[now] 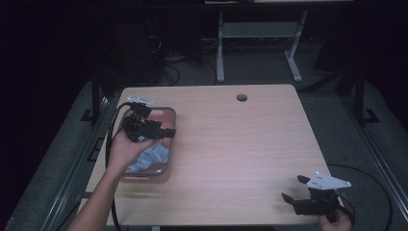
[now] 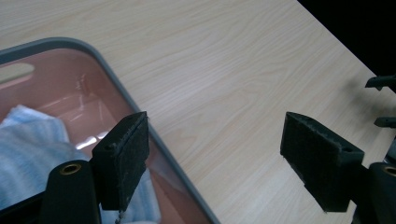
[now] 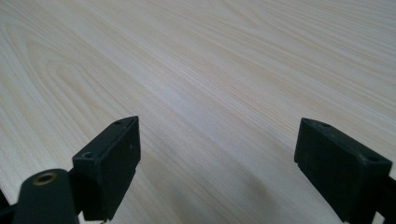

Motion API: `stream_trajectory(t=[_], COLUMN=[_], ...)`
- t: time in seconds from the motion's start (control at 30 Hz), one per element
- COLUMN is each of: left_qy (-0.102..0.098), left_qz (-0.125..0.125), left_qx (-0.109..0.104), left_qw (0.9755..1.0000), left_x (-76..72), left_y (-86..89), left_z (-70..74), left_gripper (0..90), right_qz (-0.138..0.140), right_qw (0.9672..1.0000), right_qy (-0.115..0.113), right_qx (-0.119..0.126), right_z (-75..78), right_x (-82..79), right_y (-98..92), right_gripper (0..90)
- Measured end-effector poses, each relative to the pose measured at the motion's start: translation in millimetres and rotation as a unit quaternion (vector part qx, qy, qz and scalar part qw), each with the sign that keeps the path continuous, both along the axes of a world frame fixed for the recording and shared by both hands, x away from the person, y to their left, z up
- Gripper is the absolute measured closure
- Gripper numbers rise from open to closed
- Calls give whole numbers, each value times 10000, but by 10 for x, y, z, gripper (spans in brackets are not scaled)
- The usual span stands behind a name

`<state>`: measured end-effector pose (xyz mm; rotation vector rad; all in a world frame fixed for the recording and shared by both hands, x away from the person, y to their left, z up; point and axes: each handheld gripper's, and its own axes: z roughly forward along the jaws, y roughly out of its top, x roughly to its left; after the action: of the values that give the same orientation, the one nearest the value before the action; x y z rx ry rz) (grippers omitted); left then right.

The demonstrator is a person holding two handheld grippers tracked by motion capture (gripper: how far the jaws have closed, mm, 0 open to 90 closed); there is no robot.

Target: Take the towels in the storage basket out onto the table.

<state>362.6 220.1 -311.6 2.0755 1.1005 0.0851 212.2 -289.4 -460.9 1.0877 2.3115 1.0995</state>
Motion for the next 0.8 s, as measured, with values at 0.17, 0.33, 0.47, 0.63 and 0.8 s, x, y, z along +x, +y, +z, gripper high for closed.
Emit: stream_trajectory(t=[0.17,0.33,0.47,0.63,0.8], left_qy=[41,60,55,82,118], left_qz=[127,289,410,577,724], left_qx=[28,48,43,-25,-18], left_qw=[9999,9996,9991,9983,9973], left_x=[4,8,-6,-26,-49], left_y=[119,259,376,524,658], left_z=[-31,-51,-59,-88,-116], left_gripper=[232,232,237,237,237], right_qz=[28,4,-19,-12,-25], right_qw=[10000,10000,10000,10000,10000], right_qy=[-6,-1,29,6,37], right_qx=[-20,-5,11,4,12], right_z=[-6,-1,-5,1,-4], right_x=[3,1,-2,-5,-5], right_y=[3,1,0,-2,1], right_gripper=[139,139,139,139,139])
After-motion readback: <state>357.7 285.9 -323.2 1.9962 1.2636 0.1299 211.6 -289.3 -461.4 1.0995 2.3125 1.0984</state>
